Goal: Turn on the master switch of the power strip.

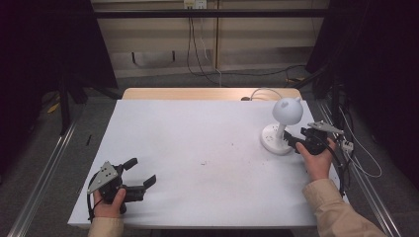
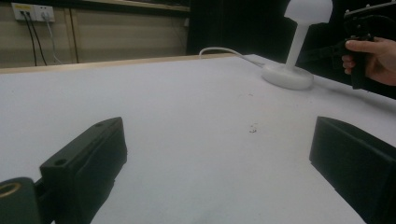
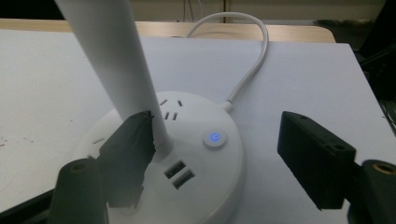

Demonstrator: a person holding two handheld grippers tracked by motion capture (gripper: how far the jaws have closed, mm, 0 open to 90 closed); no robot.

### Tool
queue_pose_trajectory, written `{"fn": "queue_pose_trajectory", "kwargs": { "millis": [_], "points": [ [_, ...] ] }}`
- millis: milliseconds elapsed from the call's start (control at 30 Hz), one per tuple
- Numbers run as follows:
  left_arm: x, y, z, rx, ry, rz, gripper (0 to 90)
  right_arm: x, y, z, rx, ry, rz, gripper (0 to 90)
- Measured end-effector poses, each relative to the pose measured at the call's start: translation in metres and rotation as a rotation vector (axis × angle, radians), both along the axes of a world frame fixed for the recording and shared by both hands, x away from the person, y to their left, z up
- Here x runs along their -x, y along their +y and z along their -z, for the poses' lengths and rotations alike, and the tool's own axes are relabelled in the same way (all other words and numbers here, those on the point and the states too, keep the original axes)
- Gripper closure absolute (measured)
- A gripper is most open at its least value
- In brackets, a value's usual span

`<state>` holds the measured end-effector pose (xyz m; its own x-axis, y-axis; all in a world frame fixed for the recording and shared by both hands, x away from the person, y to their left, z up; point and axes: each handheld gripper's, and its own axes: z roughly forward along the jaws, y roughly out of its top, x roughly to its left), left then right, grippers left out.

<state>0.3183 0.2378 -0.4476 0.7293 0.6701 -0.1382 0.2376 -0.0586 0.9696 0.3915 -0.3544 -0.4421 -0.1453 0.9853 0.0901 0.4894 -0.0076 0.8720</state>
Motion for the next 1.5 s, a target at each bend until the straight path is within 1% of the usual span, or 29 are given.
{"fn": "queue_pose_trajectory", "kwargs": {
  "millis": [33, 67, 100, 133, 167, 200, 333, 433, 467, 533, 600, 633, 767, 800, 833, 900, 1000, 1067, 1233, 1267, 1300, 1367, 1500],
  "points": [
    [0.000, 0.000, 0.000, 0.000, 0.002, 0.000, 3.6, 0.001, 0.001, -0.001, 0.001, -0.001, -0.004, 25.1],
    [0.000, -0.001, 0.001, 0.012, 0.006, -0.004, 3.6, 0.002, 0.002, -0.002, 0.009, -0.001, -0.008, 24.1],
    [-0.001, -0.002, 0.001, 0.013, 0.008, -0.004, 3.6, 0.002, 0.002, -0.002, 0.011, -0.008, -0.010, 22.9],
    [-0.001, -0.002, 0.001, 0.015, 0.009, -0.002, 3.6, 0.003, 0.003, -0.003, 0.001, 0.000, -0.005, 22.0],
    [-0.001, -0.003, 0.001, 0.014, 0.007, -0.001, 3.6, 0.004, 0.002, -0.003, 0.000, -0.005, -0.005, 21.6],
    [-0.001, -0.003, 0.001, 0.010, 0.007, 0.001, 3.6, 0.004, 0.002, -0.004, -0.002, -0.002, -0.003, 21.3],
    [-0.001, -0.003, 0.000, 0.010, 0.005, 0.003, 3.6, 0.007, -0.001, -0.004, 0.006, -0.013, 0.001, 21.5],
    [-0.001, -0.004, 0.000, 0.016, 0.004, -0.002, 3.6, 0.010, -0.002, -0.001, 0.003, -0.006, -0.002, 20.9],
    [-0.001, -0.004, 0.000, 0.014, 0.004, 0.000, 3.6, 0.011, -0.002, -0.001, 0.010, -0.009, -0.003, 20.9],
    [0.000, -0.004, 0.000, 0.010, 0.004, 0.002, 3.6, 0.013, -0.001, 0.000, 0.007, -0.006, -0.007, 20.9],
    [0.000, -0.004, -0.001, 0.009, 0.004, 0.002, 3.6, 0.014, 0.000, -0.001, 0.008, -0.006, -0.015, 20.5],
    [0.000, -0.004, -0.001, 0.002, 0.003, 0.004, 3.6, 0.015, 0.001, -0.002, 0.008, -0.006, -0.016, 20.5],
    [0.000, -0.003, 0.000, 0.005, 0.002, 0.004, 3.6, 0.017, 0.003, -0.005, 0.009, -0.014, -0.029, 20.7],
    [0.000, -0.003, 0.000, 0.012, 0.003, 0.002, 3.6, 0.017, 0.004, -0.006, 0.013, -0.016, -0.033, 20.6],
    [0.000, -0.002, 0.000, 0.004, 0.003, 0.002, 3.6, 0.017, 0.004, -0.006, 0.010, -0.015, -0.035, 20.4],
    [0.000, -0.002, 0.000, 0.012, 0.005, -0.001, 3.6, 0.018, 0.005, -0.006, 0.012, -0.014, -0.042, 19.4],
    [0.000, -0.002, 0.000, 0.009, 0.006, 0.000, 3.6, 0.020, 0.008, -0.007, 0.023, -0.018, -0.060, 17.6],
    [0.000, -0.002, 0.000, 0.007, 0.006, -0.001, 3.6, 0.022, 0.009, -0.008, 0.004, -0.017, -0.070, 17.0],
    [0.000, -0.003, -0.001, 0.020, 0.005, -0.003, 3.6, 0.025, 0.013, -0.011, 0.001, -0.023, -0.087, 15.9],
    [0.000, -0.002, -0.001, 0.016, 0.004, -0.001, 3.6, 0.026, 0.013, -0.011, -0.005, -0.022, -0.091, 15.5],
    [0.000, -0.003, -0.001, 0.023, 0.004, -0.004, 3.6, 0.027, 0.014, -0.012, -0.011, -0.024, -0.094, 15.1],
    [0.000, -0.002, -0.001, 0.024, 0.004, -0.003, 3.6, 0.028, 0.015, -0.013, -0.009, -0.029, -0.103, 14.9],
    [0.000, -0.002, -0.001, 0.026, 0.005, -0.006, 3.6, 0.031, 0.017, -0.015, -0.013, -0.032, -0.105, 14.5]
  ]
}}
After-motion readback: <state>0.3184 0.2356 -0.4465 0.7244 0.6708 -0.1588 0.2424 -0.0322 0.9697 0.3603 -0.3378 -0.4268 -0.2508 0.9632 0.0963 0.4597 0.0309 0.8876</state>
